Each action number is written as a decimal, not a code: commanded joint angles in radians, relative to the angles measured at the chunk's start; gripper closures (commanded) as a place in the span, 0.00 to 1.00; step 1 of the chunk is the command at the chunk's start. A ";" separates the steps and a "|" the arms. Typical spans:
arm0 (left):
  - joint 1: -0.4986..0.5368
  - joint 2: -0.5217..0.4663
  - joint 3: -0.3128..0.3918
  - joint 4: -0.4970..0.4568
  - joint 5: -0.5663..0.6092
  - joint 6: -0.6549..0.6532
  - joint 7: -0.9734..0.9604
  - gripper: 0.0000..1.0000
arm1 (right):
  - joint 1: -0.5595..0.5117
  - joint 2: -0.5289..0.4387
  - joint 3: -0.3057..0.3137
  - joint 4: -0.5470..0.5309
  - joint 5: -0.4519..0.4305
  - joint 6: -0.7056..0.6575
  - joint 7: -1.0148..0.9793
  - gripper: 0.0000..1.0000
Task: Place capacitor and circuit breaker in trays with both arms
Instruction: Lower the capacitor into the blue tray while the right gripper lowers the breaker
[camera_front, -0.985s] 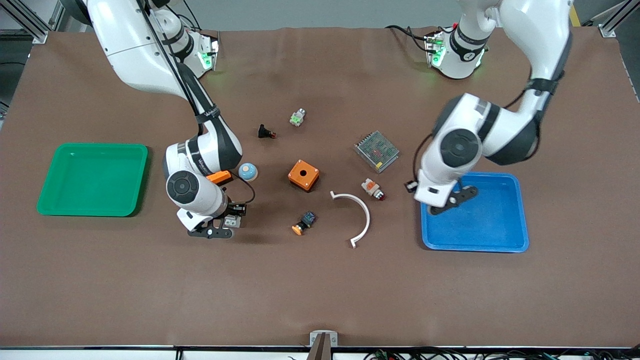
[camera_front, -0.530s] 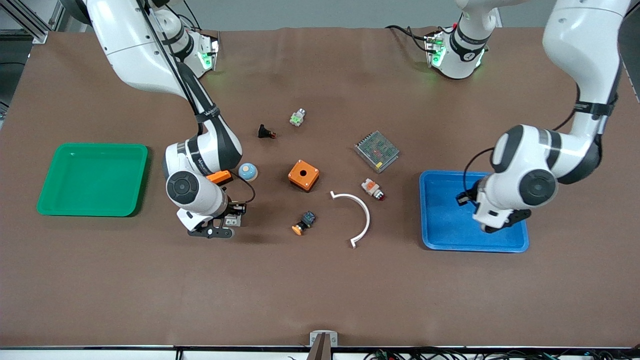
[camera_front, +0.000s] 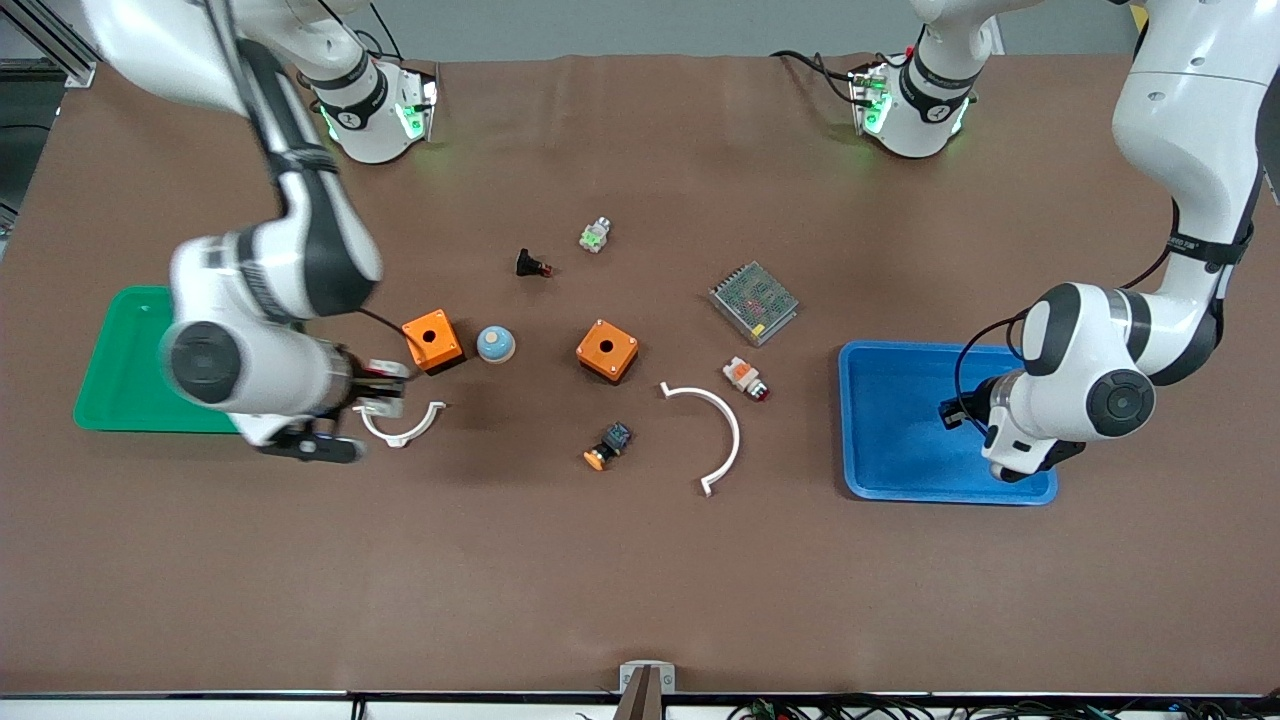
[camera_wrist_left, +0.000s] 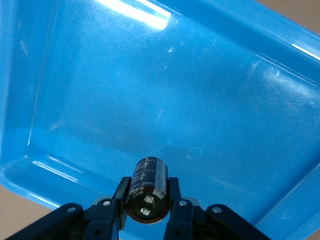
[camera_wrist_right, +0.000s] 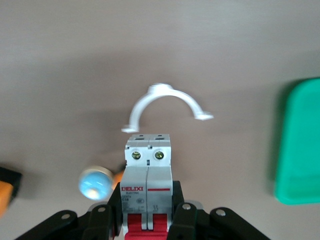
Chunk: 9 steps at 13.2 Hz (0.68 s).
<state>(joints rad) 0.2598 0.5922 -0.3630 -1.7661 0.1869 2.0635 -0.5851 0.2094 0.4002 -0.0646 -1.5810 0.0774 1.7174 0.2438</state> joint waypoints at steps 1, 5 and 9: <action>0.010 0.020 -0.007 -0.003 0.016 0.043 0.005 0.89 | -0.161 -0.040 0.015 -0.027 -0.016 -0.051 -0.195 0.78; 0.015 0.035 -0.005 0.000 0.017 0.075 0.024 0.77 | -0.361 -0.027 0.015 -0.049 -0.077 0.000 -0.441 0.78; 0.010 0.028 -0.005 0.002 0.017 0.067 0.021 0.00 | -0.482 -0.027 0.015 -0.194 -0.097 0.190 -0.615 0.77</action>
<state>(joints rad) 0.2636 0.6283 -0.3616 -1.7658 0.1869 2.1287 -0.5746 -0.2269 0.3871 -0.0724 -1.7064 -0.0033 1.8359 -0.3127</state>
